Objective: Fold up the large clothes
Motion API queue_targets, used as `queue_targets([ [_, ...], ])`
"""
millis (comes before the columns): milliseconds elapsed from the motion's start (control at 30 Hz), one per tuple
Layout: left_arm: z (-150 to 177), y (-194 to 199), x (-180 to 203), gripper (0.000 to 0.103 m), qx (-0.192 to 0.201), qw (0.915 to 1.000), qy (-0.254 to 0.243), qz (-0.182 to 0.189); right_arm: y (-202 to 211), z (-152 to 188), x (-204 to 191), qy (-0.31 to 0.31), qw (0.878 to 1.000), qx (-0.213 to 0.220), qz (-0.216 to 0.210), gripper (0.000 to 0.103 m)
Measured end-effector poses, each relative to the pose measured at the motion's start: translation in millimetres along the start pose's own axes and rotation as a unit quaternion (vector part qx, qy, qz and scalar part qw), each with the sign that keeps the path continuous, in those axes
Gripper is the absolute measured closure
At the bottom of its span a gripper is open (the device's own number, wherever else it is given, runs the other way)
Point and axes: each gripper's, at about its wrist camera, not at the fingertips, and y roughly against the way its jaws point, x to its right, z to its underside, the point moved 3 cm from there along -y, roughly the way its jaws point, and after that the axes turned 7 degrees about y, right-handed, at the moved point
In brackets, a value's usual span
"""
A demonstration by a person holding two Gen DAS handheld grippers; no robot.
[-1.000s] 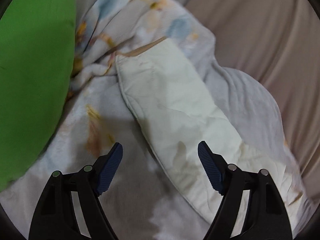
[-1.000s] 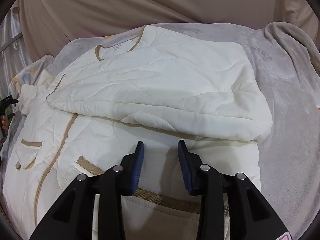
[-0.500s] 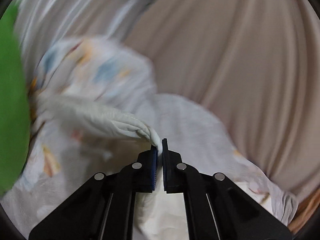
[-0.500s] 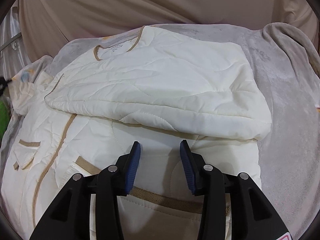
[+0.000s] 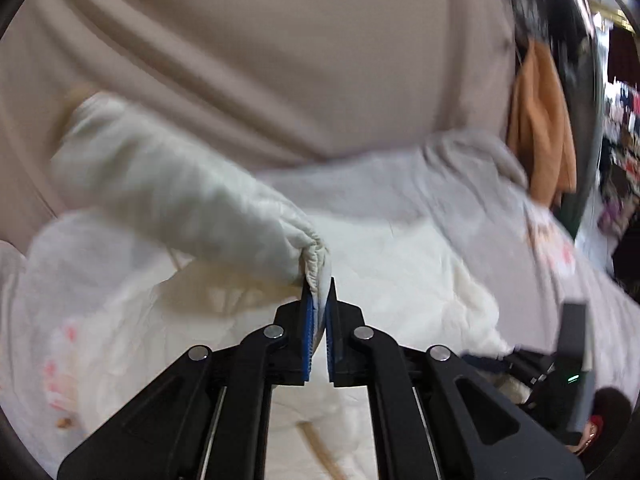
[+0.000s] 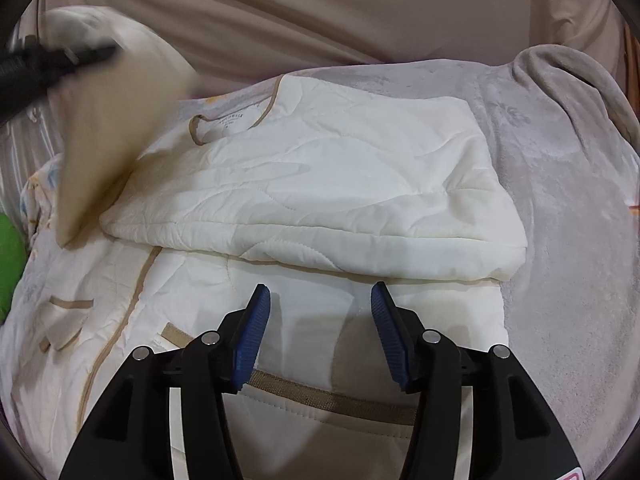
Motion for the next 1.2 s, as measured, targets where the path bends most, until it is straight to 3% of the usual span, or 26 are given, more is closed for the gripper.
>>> queue_targets([
  [100,46,-52,15,0.093,-0.072,0.9973,-0.002,-0.017,0,1,2,-0.010,1.000,0.003,-0.008,0.051],
  [167,67,-69,10,0.076,-0.098,0.9947,0.007,-0.031,1,1,5,-0.017,1.000,0.009,-0.014,0.049],
  [200,70,-68,5,0.075,-0.097,0.9948,0.016,-0.025,2,1,6,-0.021,1.000,0.012,-0.018,0.048],
  [300,75,-41,-12,0.052,-0.082,0.9959,0.040,0.002,6,2,11,-0.037,0.998,0.027,-0.035,0.046],
  [367,75,-16,-29,0.038,-0.055,0.9973,0.049,-0.001,9,2,15,-0.049,0.997,0.036,-0.045,0.044],
  [433,75,11,-52,0.035,-0.037,0.9982,0.038,-0.026,14,0,20,-0.064,0.996,0.048,-0.051,0.044],
  [533,88,33,-92,0.028,-0.029,0.9951,0.020,-0.092,25,-6,27,-0.082,0.993,0.069,-0.055,0.039],
  [733,129,40,-169,0.028,-0.074,0.9842,0.046,-0.154,17,-42,43,-0.132,0.989,0.037,-0.059,0.038],
  [933,138,37,-210,0.029,-0.076,0.9763,0.080,-0.187,-23,-77,42,-0.168,0.985,-0.001,-0.041,0.037],
  [967,137,34,-214,0.044,-0.077,0.9760,0.085,-0.185,-32,-78,39,-0.167,0.985,-0.016,-0.041,0.043],
  [1000,135,33,-218,0.051,-0.081,0.9755,0.088,-0.184,-42,-80,33,-0.159,0.986,-0.034,-0.047,0.055],
  [1033,133,31,-221,0.065,-0.083,0.9743,0.091,-0.188,-47,-83,27,-0.147,0.987,-0.044,-0.047,0.087],
  [1067,129,32,-225,0.084,-0.081,0.9724,0.096,-0.197,-45,-91,19,-0.128,0.990,-0.037,-0.043,0.091],
  [1100,124,37,-229,0.089,-0.076,0.9717,0.103,-0.199,-32,-98,12,-0.116,0.992,-0.009,-0.045,0.091],
  [1133,119,44,-232,0.091,-0.066,0.9725,0.113,-0.193,-3,-111,3,-0.093,0.992,0.054,-0.059,0.092],
  [1200,110,61,-238,0.094,-0.040,0.9741,0.134,-0.178,59,-122,-11,-0.061,0.980,0.160,-0.100,0.093],
])
